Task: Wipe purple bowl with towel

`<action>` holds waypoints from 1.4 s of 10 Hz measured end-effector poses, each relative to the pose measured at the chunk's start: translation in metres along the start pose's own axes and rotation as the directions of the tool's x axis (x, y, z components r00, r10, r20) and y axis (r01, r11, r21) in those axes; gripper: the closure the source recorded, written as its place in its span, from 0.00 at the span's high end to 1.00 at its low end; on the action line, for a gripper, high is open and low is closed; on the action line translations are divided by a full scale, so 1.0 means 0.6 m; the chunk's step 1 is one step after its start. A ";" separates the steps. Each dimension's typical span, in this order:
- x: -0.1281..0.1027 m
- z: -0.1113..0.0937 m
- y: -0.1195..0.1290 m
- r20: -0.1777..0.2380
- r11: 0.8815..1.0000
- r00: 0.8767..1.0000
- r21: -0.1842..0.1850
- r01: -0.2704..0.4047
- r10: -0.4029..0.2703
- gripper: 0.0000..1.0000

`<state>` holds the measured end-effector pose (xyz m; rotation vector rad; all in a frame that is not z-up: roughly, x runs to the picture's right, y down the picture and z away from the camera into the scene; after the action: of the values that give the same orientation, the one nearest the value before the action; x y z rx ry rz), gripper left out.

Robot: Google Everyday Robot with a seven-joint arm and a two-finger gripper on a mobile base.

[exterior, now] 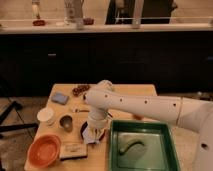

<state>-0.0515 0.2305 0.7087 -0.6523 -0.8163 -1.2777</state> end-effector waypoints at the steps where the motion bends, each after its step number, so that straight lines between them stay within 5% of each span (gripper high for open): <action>1: 0.006 0.017 0.003 0.015 1.000 1.000 0.007 -0.007 0.007 0.00; 6: 0.021 0.046 0.016 0.064 1.000 0.998 0.012 -0.024 0.023 0.00; 11: 0.067 0.015 0.039 0.041 0.999 0.999 -0.031 -0.032 0.034 0.00; 14: 0.100 0.009 0.010 0.035 0.999 0.999 -0.043 0.008 -0.007 0.00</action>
<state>-0.0410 0.2023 0.7609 -0.7086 -0.8222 -1.2968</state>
